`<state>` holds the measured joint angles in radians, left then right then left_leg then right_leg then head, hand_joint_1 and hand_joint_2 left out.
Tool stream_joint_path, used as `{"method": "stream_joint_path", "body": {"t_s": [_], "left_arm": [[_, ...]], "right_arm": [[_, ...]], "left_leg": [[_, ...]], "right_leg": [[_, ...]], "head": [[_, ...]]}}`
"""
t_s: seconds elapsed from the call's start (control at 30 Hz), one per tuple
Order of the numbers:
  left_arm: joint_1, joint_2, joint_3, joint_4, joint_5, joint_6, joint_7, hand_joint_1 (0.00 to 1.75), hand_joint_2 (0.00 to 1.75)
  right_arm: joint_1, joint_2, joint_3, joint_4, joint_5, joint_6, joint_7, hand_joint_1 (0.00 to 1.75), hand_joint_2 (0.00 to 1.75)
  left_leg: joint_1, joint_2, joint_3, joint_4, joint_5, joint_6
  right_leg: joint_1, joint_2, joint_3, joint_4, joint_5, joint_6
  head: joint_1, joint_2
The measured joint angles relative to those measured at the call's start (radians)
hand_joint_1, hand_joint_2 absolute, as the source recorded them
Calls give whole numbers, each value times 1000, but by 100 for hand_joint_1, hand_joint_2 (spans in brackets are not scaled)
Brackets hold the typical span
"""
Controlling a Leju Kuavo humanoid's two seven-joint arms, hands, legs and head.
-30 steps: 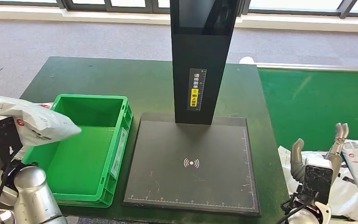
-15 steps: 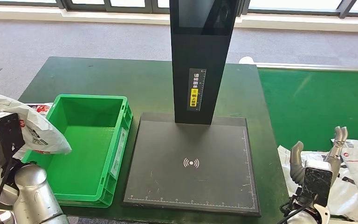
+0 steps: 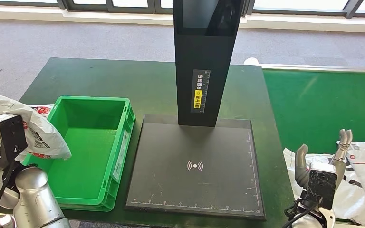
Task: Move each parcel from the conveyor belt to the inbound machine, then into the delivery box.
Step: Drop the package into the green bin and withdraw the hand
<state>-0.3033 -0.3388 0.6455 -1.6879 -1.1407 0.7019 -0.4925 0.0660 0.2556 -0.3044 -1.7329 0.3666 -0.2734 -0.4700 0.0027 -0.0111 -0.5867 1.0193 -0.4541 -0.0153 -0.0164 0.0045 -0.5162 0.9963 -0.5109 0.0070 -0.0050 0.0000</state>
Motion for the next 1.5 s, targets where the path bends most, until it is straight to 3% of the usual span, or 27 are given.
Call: {"method": "stream_joint_path", "body": {"t_s": [0.53, 0.87, 1.33, 1.5], "left_arm": [[-13, -4, -32, 15, -70, 0, -1, 0, 0], [-18, -1, -96, 76, -86, 0, 100, 0, 0], [-3, 14, -161, 112, -53, 0, 142, 0, 0], [1, 25, -180, 124, -61, 0, 192, 0, 0]], "right_arm": [[-3, -4, 0, 9, 1, 3, -2, 0, 175], [-11, -4, 0, 11, 20, 18, 4, 0, 175], [-14, -5, 0, 16, 40, 23, 8, 0, 175], [-14, -5, 0, 15, 44, 31, 12, 0, 175]], "left_leg": [[0, 0, 0, 0, 0, 0], [0, 0, 0, 0, 0, 0], [0, 0, 0, 0, 0, 0], [0, 0, 0, 0, 0, 0]], "right_leg": [[0, 0, 0, 0, 0, 0], [0, 0, 0, 0, 0, 0], [0, 0, 0, 0, 0, 0], [0, 0, 0, 0, 0, 0]], "head": [[0, 0], [0, 0], [0, 0], [0, 0]]}}
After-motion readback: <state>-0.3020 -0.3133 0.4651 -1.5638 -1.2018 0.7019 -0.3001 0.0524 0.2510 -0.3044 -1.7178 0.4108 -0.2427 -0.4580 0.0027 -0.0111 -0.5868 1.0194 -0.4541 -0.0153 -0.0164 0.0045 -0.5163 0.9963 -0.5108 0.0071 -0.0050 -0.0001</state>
